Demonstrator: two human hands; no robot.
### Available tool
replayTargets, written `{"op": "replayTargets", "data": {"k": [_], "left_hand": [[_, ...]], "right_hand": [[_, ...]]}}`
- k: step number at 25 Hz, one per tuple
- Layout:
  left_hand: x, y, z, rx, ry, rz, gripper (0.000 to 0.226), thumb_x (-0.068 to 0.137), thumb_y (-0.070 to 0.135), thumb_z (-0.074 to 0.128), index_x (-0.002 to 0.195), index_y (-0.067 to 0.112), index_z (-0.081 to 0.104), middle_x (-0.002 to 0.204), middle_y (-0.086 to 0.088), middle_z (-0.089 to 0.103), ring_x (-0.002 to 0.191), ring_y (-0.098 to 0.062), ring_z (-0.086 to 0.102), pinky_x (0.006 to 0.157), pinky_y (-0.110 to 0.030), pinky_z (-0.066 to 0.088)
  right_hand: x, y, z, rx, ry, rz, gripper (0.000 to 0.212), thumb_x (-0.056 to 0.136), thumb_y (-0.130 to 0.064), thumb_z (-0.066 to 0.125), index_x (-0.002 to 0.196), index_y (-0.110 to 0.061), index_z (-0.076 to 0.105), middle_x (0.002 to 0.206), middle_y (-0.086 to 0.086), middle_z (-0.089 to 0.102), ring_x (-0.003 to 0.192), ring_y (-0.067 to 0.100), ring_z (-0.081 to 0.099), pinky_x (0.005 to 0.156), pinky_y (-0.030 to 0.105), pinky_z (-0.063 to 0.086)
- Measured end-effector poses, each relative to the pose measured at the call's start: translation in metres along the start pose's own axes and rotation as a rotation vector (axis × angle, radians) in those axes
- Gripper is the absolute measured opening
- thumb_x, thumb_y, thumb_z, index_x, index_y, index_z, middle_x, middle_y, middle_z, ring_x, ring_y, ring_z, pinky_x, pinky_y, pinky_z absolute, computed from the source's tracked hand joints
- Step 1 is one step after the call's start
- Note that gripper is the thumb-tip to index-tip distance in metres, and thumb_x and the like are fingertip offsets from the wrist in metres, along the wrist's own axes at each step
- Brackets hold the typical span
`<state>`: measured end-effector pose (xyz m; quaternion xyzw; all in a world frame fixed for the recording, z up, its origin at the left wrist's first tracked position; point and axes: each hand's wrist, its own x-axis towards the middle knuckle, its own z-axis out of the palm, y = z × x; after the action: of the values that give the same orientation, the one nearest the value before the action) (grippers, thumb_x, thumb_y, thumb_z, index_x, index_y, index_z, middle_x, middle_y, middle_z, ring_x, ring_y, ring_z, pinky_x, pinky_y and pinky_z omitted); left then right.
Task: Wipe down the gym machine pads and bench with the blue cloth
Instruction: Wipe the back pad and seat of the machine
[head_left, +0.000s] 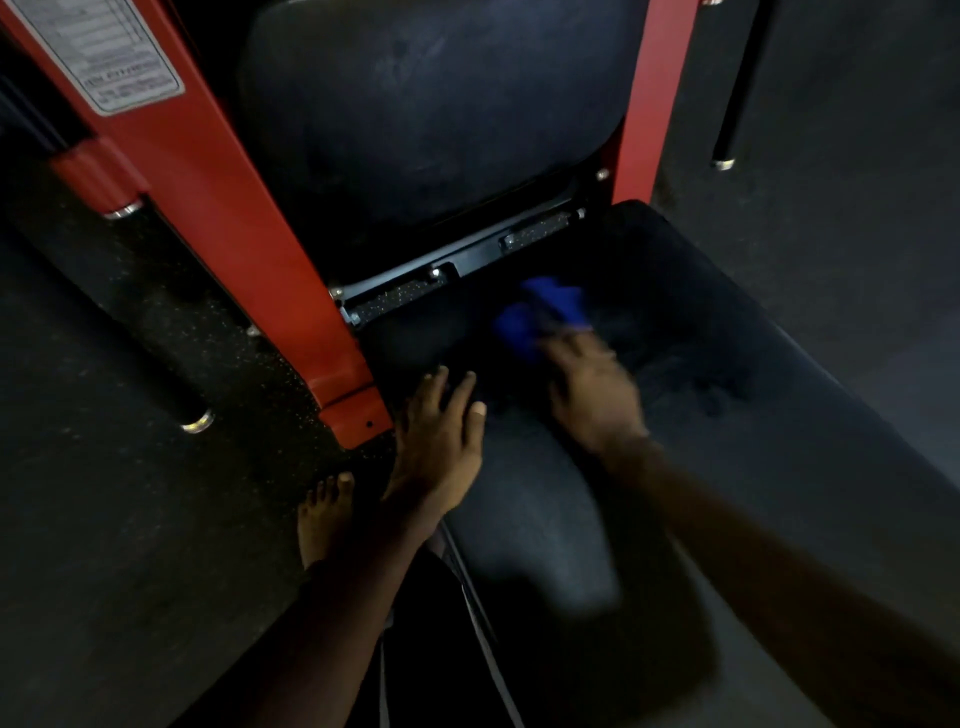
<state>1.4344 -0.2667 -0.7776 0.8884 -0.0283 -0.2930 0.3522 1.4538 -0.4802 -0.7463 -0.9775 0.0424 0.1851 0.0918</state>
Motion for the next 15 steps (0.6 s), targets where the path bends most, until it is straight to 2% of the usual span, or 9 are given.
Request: {"op": "replayTargets", "data": {"k": [2,3,5,7,9,12,14,15], "left_hand": [[-0.010,0.012,0.018,0.147,-0.097,-0.012,0.073,0.093,0.060,0.013,0.156,0.024,0.022,0.165,-0.013,0.007,0.152,-0.031,0.000,0.120,-0.049,-0.003],[-0.011,0.014,0.022,0.195,-0.108,-0.024,0.074,0.094,0.062,0.016,0.157,0.023,0.015,0.165,-0.013,0.000,0.152,-0.030,-0.007,0.119,-0.050,-0.008],[-0.010,0.012,0.024,0.242,-0.104,-0.026,0.075,0.096,0.061,0.028,0.158,0.023,0.009,0.165,-0.014,-0.004,0.152,-0.030,-0.010,0.120,-0.052,-0.006],[-0.010,0.007,0.022,0.242,-0.089,-0.006,0.076,0.096,0.060,0.036,0.158,0.023,0.012,0.165,-0.014,0.000,0.152,-0.031,-0.007,0.121,-0.054,-0.001],[-0.009,0.007,0.022,0.220,-0.086,0.007,0.075,0.095,0.059,0.039,0.157,0.023,0.018,0.165,-0.014,0.006,0.152,-0.031,-0.001,0.120,-0.053,0.002],[-0.009,0.003,0.021,0.236,-0.030,0.034,0.076,0.087,0.058,0.033,0.153,0.020,0.032,0.162,-0.016,0.021,0.150,-0.034,0.014,0.119,-0.056,0.014],[-0.008,-0.003,0.020,0.206,-0.028,0.042,0.074,0.086,0.056,0.032,0.152,0.022,0.034,0.161,-0.015,0.023,0.150,-0.033,0.016,0.119,-0.055,0.017],[-0.008,-0.006,0.020,0.185,-0.025,0.046,0.072,0.088,0.055,0.033,0.153,0.023,0.033,0.162,-0.013,0.022,0.151,-0.031,0.015,0.120,-0.054,0.017]], "right_hand": [[-0.003,0.077,-0.038,-0.023,0.101,0.320,0.051,0.089,-0.021,0.059,0.139,-0.027,0.051,0.151,0.007,0.039,0.125,0.039,0.052,0.101,0.052,0.049],[-0.003,0.105,-0.053,0.008,0.105,0.422,0.052,0.090,-0.024,0.058,0.141,-0.029,0.047,0.153,0.006,0.036,0.124,0.040,0.053,0.098,0.057,0.050],[0.003,0.119,-0.061,0.044,0.086,0.493,0.053,0.092,-0.025,0.059,0.142,-0.029,0.045,0.155,0.005,0.033,0.122,0.040,0.054,0.096,0.057,0.050],[0.004,0.081,-0.046,0.029,0.144,0.506,0.052,0.089,-0.023,0.060,0.140,-0.026,0.049,0.154,0.007,0.036,0.122,0.040,0.054,0.095,0.053,0.051],[-0.005,0.024,-0.015,0.059,0.166,0.416,0.054,0.086,-0.022,0.060,0.138,-0.026,0.052,0.153,0.006,0.039,0.129,0.036,0.050,0.098,0.048,0.050],[-0.019,-0.055,0.019,0.108,-0.026,0.060,0.053,0.086,-0.024,0.059,0.138,-0.029,0.054,0.151,0.003,0.043,0.136,0.032,0.044,0.103,0.041,0.047],[0.002,-0.055,0.018,0.128,-0.064,-0.140,0.049,0.088,-0.025,0.058,0.137,-0.029,0.055,0.148,0.004,0.046,0.136,0.031,0.045,0.104,0.042,0.046],[0.021,-0.047,0.017,0.118,-0.068,-0.163,0.047,0.088,-0.025,0.058,0.135,-0.029,0.056,0.147,0.005,0.048,0.134,0.031,0.047,0.104,0.043,0.047]]}}
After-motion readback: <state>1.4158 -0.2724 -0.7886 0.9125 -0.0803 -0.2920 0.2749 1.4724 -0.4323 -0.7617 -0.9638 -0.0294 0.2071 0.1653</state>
